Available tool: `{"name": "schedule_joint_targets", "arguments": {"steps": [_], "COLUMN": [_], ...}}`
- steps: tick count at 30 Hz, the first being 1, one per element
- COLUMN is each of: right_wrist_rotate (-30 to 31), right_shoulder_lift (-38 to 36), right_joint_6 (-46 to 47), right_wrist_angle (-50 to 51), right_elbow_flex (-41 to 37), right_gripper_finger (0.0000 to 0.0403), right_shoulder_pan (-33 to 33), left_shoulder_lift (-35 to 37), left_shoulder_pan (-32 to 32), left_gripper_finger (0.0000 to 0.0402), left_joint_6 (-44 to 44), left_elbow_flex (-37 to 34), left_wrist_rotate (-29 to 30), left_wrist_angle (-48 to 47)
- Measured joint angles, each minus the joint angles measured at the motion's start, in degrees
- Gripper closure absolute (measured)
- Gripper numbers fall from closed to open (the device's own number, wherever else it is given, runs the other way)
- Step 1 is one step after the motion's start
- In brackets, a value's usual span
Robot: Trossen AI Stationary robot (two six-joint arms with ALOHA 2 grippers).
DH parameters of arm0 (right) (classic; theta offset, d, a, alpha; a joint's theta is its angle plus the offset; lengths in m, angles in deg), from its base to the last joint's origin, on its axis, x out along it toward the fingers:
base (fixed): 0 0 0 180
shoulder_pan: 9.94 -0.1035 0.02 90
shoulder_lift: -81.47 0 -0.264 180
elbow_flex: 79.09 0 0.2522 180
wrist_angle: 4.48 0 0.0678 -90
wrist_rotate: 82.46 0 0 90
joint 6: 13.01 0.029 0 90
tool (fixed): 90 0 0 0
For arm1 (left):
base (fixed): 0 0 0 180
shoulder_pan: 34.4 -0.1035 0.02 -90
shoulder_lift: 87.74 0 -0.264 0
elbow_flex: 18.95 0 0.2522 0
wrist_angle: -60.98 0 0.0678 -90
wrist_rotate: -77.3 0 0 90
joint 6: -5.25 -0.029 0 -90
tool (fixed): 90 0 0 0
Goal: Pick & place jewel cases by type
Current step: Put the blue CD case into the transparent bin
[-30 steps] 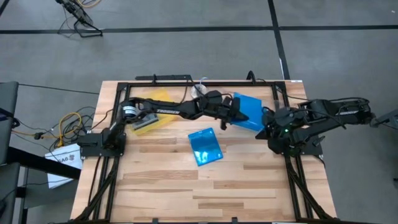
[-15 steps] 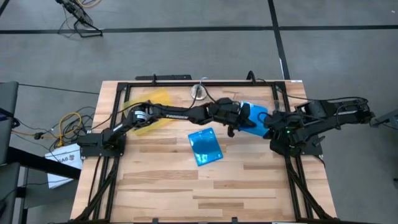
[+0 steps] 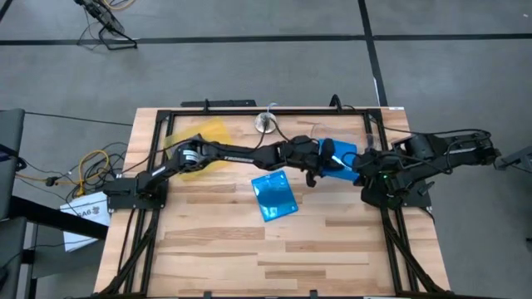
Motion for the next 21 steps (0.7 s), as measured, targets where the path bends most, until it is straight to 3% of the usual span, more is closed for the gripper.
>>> {"name": "schedule_joint_targets", "arguments": {"steps": [4,16,21], "right_wrist_rotate": [-0.6,-1.2,-1.2], "right_shoulder_lift": [0.4,1.6,2.5], "right_joint_6": [-0.6,-1.9,-4.0], "right_wrist_angle": [0.3,0.7,0.6], "right_elbow_flex": [0.0,0.0,0.0], "right_gripper_finger": [0.0403,0.0403,0.0403], "right_shoulder_pan": [0.0,0.0,0.1], "left_shoulder_lift": [-2.3,-2.4,-2.4], "left_shoulder_pan": [0.8,0.4,0.4], "left_gripper_finger": [0.0384,0.0383,0.0357], "left_joint_6": [3.9,3.5,3.7], "left_elbow_flex": [0.0,0.0,0.0], "left_wrist_rotate": [0.0,1.9,0.6], "left_wrist_angle": [4.4,3.9,3.2]}}
